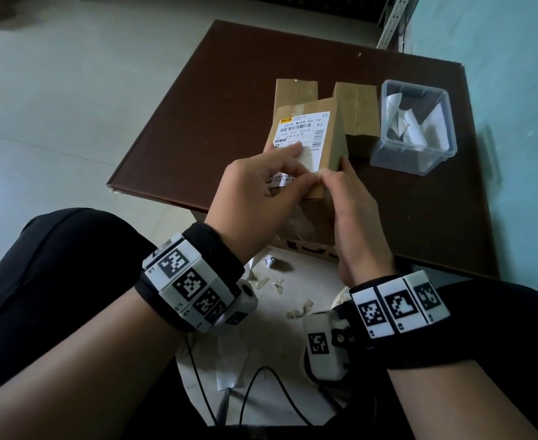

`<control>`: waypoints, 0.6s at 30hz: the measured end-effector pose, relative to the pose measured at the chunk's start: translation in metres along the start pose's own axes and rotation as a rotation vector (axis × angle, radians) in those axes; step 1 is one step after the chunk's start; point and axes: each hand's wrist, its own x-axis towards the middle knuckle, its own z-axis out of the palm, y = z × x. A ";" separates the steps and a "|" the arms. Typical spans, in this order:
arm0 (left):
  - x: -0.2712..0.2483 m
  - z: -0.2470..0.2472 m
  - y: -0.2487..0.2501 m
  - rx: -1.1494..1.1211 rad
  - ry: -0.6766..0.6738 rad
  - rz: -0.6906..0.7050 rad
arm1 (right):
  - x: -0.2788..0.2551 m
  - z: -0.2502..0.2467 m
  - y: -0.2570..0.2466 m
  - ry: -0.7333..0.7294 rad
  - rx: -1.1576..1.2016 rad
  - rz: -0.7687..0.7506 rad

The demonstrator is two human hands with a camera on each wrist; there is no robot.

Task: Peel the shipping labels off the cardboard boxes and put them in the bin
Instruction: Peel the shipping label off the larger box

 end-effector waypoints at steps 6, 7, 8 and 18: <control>0.000 0.002 -0.002 0.049 -0.023 0.036 | 0.000 0.002 0.005 -0.040 0.042 0.003; 0.000 0.003 -0.002 0.055 -0.025 0.035 | 0.000 0.002 0.006 -0.044 0.051 0.004; 0.000 0.002 -0.003 0.055 -0.029 0.032 | 0.000 0.002 0.007 -0.049 0.058 0.005; 0.004 0.000 -0.004 0.066 -0.011 0.035 | 0.007 0.001 0.018 -0.058 0.061 0.010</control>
